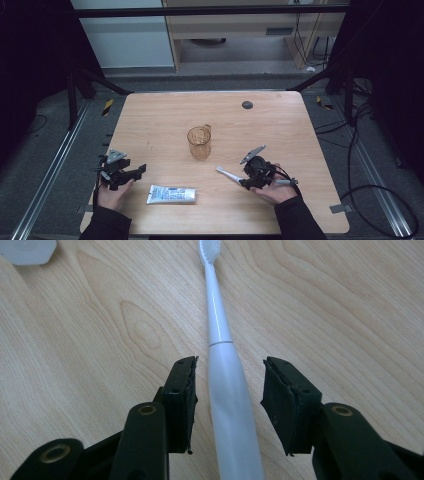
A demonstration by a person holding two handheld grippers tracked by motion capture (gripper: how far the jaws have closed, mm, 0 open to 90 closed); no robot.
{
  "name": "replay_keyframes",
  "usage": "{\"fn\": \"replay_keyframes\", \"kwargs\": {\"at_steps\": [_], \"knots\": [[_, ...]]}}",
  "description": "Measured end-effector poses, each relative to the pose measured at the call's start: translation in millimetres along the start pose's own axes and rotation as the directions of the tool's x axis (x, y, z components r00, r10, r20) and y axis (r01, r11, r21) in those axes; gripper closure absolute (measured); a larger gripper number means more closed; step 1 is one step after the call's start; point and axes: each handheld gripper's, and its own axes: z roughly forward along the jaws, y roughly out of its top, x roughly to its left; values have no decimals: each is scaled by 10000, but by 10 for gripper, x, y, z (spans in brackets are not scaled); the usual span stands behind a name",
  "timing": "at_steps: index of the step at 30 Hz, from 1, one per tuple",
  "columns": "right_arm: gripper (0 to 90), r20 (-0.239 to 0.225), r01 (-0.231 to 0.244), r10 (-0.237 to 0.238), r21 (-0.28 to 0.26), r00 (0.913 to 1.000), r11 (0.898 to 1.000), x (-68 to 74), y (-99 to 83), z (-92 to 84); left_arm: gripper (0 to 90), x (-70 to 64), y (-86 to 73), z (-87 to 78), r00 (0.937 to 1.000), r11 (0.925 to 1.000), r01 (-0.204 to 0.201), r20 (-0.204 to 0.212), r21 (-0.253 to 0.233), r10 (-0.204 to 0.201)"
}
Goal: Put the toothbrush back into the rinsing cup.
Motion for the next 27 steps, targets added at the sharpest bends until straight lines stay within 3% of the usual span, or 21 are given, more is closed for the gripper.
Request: {"fn": "replay_keyframes", "kwargs": {"at_steps": [27], "knots": [[576,-108,58,-49,855,9999,9963,-25,-25,193,303,4,-4,18,10000,9999,-82,-12,125,82]]}}
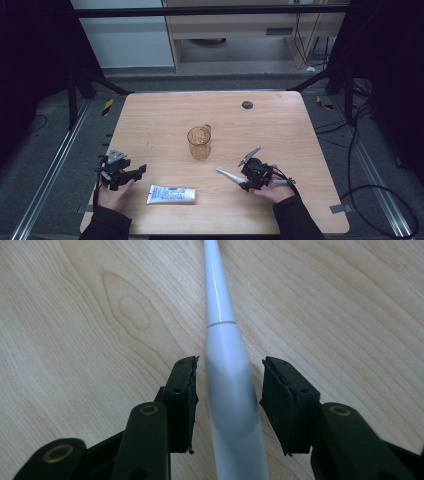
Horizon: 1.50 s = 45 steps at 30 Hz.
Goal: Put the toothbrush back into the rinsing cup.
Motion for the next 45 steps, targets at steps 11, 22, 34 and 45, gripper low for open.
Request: {"fn": "replay_keyframes", "kwargs": {"at_steps": [11,22,34,45], "knots": [[603,31,3,-4,307,10000,9995,2,-5,61,304,-7,1,2,10000,10000,-28,7,-2,28],[640,146,65,-72,507,9999,9987,7,-1,92,307,-1,2,14,10000,10000,-16,-3,68,16],[667,22,12,-13,594,10000,9982,9,11,93,309,-2,4,11,10000,10000,1,-6,60,-1],[670,-179,-79,86,350,9998,9994,41,21,28,311,7,8,1,10000,10000,43,-25,4,-43]]}}
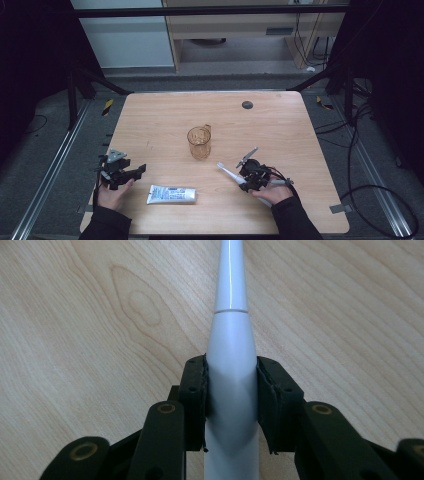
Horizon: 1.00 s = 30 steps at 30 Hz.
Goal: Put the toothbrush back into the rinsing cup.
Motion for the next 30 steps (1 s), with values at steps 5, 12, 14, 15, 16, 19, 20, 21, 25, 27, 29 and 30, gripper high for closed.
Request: {"fn": "replay_keyframes", "kwargs": {"at_steps": [5,12,14,15,16,19,20,21,25,27,29,30], "knots": [[671,-116,-134,129,-445,9998,9989,-15,-3,-97,314,-2,3,8,10000,10000,31,19,29,-31],[672,8,-277,280,-1163,9996,9928,-24,-10,-216,315,1,6,1,10000,10000,27,10,8,-27],[672,31,-316,322,-1218,9995,9920,-28,-10,-225,316,0,6,1,10000,10000,36,18,0,-36],[672,59,-370,382,-1420,9993,9892,-43,-12,-251,315,1,7,5,10000,10000,68,32,0,-68],[672,82,-403,420,-1510,9991,9877,-44,-13,-264,316,0,7,6,10000,10000,54,35,15,-54],[672,63,-378,393,-1624,9992,9860,-43,-16,-288,316,-2,5,1,10000,10000,43,54,-4,-43],[672,29,-405,417,-1753,9991,9837,-33,-11,-320,317,-2,7,2,10000,10000,58,67,-8,-58],[672,29,-405,417,-1753,9991,9837,-33,-11,-320,317,-3,9,5,10000,10000,50,65,1,-50],[672,202,-392,452,-2354,9988,9711,-31,-7,-423,318,-3,9,1,10000,10000,57,75,-27,-57],[672,208,-443,518,-2687,9984,9622,-43,-7,-469,318,-2,10,5,9999,10000,73,98,-7,-73],[672,154,-569,644,-2986,9978,9527,-50,-10,-512,318,-7,8,6,10000,10000,39,81,-5,-39],[673,118,-634,707,-3142,9974,9472,-57,-13,-534,318,-7,8,0,10000,10000,16,79,-27,-16]]}}
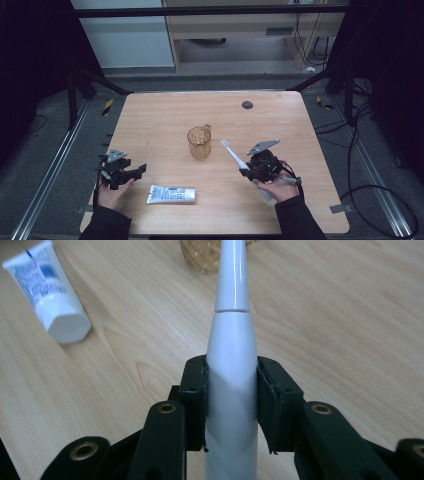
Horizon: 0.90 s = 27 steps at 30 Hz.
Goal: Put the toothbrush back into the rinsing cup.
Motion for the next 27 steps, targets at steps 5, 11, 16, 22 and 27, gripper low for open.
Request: {"fn": "replay_keyframes", "kwargs": {"at_steps": [5,11,16,22,27], "knots": [[672,-15,-374,374,-750,9993,9965,-40,20,-84,318,0,1,-3,10000,10000,49,2,-24,-49],[672,22,-764,779,-1683,9970,9828,-75,64,-138,319,5,3,-5,10000,10000,67,-10,-21,-67],[672,154,-984,1055,-2497,9943,9633,-108,98,-194,319,9,5,-10,10000,10000,68,-31,-53,-68],[672,220,-1410,1594,-3588,9870,9227,-154,137,-264,319,9,10,-22,10000,9999,67,-71,-131,-68],[672,522,-1364,1758,-4329,9830,8911,-146,205,-274,319,8,6,-18,9999,9999,79,-64,-107,-80]]}}
